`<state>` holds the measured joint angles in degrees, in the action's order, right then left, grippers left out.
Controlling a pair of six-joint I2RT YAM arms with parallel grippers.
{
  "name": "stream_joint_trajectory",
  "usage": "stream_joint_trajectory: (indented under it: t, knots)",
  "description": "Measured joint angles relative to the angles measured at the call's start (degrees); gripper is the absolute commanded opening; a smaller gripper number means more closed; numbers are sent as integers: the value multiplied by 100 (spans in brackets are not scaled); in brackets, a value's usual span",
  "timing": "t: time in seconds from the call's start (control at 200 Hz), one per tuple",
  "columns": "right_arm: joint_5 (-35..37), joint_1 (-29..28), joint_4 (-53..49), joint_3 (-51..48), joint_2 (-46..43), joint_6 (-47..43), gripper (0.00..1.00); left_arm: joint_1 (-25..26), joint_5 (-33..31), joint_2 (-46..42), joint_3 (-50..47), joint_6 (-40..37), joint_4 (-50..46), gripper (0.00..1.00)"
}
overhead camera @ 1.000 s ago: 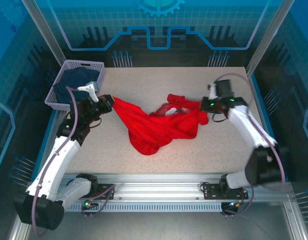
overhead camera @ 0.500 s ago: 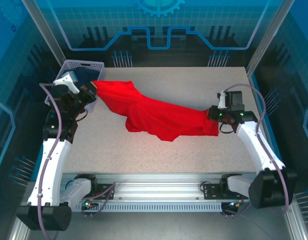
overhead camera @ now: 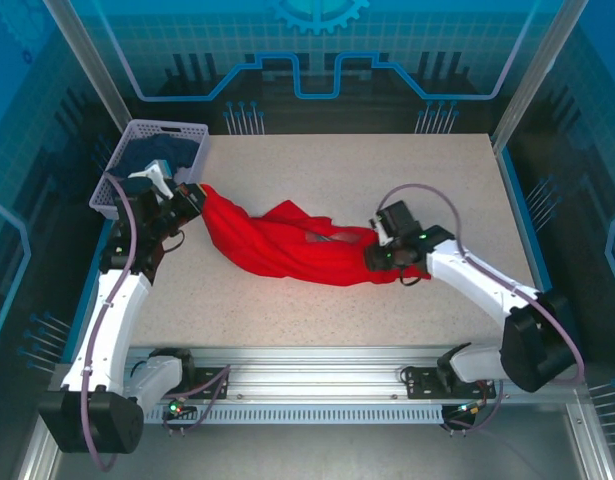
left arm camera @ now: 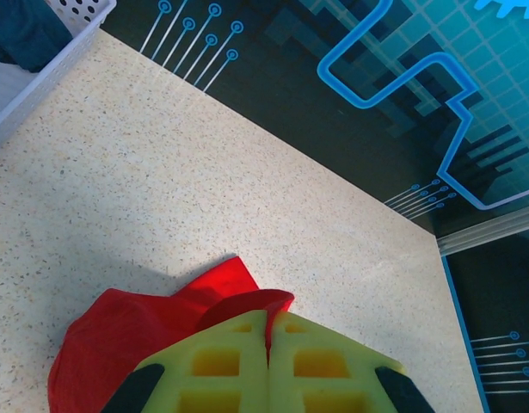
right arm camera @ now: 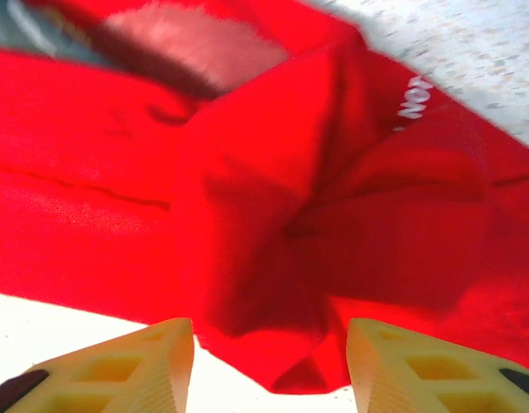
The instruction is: Fold the inside-out t-shirt
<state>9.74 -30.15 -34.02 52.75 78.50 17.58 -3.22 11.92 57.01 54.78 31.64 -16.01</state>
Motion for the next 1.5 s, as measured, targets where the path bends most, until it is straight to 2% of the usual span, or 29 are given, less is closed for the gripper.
stream_joint_trajectory:
  t: [0.125,0.165,0.205,0.235,0.265,0.345,0.44,0.525,0.61,0.685,0.785,0.905,0.995,1.105,1.201,1.381,1.501]
  knots:
    - [605,-503,-61,72,581,-2,52,0,48,0,-22,2,17,0]
    - [774,-581,-133,170,817,2,44,0,61,2,-33,2,26,0]
    - [901,-603,-179,282,1012,-15,28,0,61,2,-35,2,24,0]
    - [1012,-605,-227,393,1165,-22,21,0,61,2,-37,0,24,0]
    - [1108,-597,-264,492,1270,-55,15,0,57,2,-35,0,24,0]
    - [1191,-542,-315,678,1331,-87,9,-11,24,-13,-33,-2,-39,0]
    - [715,-315,-310,726,973,-216,7,-258,22,-74,24,9,-249,0]
    - [-352,153,-192,721,354,-243,6,-883,155,-109,258,96,-549,0]
    - [-1604,647,90,704,-168,-188,7,-1519,299,-114,610,127,-793,0]
    - [-2527,946,306,697,-310,-101,7,-1799,317,-114,905,105,-935,0]
    - [-3008,1366,319,682,-83,17,13,-1864,387,-116,1084,101,-918,0]
    - [-2435,1757,107,684,435,57,26,-1864,601,-4,1036,107,-907,0]
    - [-1952,1784,-39,688,719,31,34,-1862,774,122,909,105,-890,0]
    - [-1517,1709,-160,688,798,-13,39,-1799,914,273,769,101,-896,0]
    - [-1099,1322,-173,688,730,-138,45,-1652,1003,365,734,96,-879,0]
    - [-328,-72,-70,715,658,-446,50,-1491,1165,424,704,85,-763,0]
    - [160,-236,-136,1106,1119,-693,50,-1486,1233,428,680,85,-737,0]
